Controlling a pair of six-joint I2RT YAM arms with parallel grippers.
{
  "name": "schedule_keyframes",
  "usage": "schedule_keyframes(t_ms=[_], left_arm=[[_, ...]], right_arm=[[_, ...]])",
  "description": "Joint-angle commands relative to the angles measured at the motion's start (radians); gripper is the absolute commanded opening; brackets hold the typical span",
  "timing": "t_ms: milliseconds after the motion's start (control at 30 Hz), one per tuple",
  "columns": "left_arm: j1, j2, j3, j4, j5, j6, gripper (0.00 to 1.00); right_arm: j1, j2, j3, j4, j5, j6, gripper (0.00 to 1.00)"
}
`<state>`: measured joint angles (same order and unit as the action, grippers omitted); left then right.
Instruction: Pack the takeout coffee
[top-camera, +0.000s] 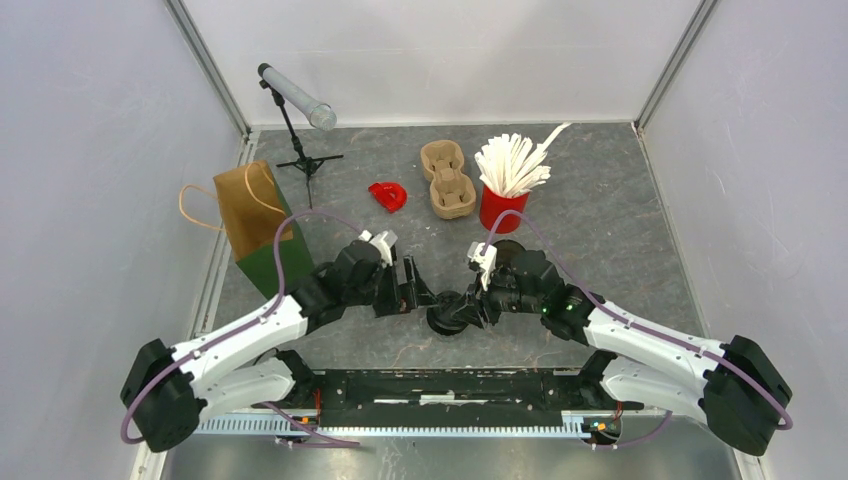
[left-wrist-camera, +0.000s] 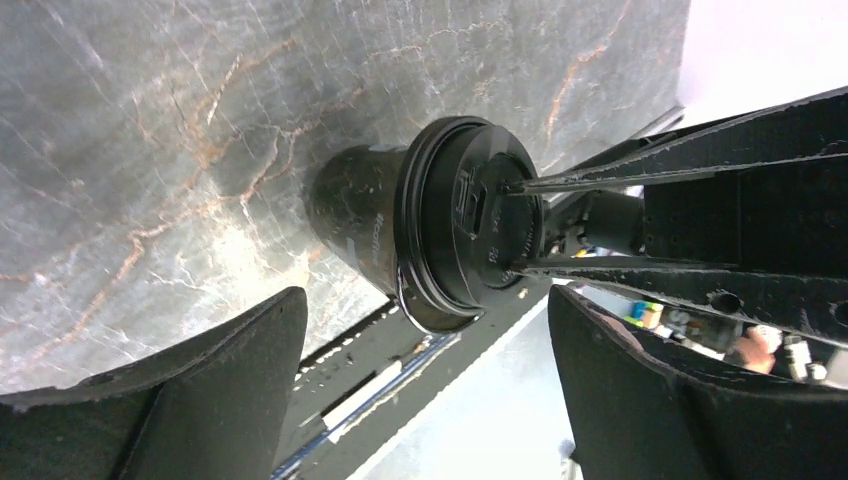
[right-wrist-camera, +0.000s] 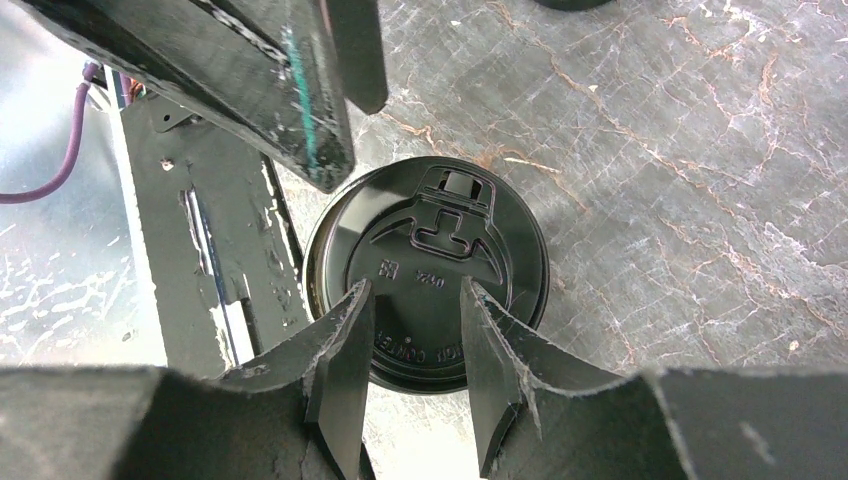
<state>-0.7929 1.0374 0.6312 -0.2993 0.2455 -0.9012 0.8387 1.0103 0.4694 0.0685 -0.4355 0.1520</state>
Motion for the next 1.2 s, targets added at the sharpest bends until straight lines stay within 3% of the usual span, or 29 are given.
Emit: schedule_keyframes(t_ms=[0, 167, 533, 933, 1167], left_arm=[[-0.011, -0.087, -0.072, 0.091, 0.026, -0.205, 0.96], [-0.069, -0.091, -0.187, 0.288, 0.011, -0.386, 0.95], [-0.148, 0.008, -0.188, 0.371, -0.079, -0.456, 0.93], [-0.154, 0.086, -0.167, 0.391, -0.119, -0.432, 0.68], [-0.154, 0.117, -0.132, 0.379, -0.133, -0.397, 0.62]], right_arm=[[0.01, 0.003, 0.034, -0.01, 0.022, -0.015, 0.44], [0.015, 0.004, 0.033, -0.01, 0.027, -0.015, 0.44], [0.024, 0.002, 0.032, -0.01, 0.03, -0.016, 0.44], [0.03, -0.008, 0.028, -0.009, 0.024, -0.021, 0.44], [0.039, -0.016, 0.023, -0.014, 0.008, -0.022, 0.44]])
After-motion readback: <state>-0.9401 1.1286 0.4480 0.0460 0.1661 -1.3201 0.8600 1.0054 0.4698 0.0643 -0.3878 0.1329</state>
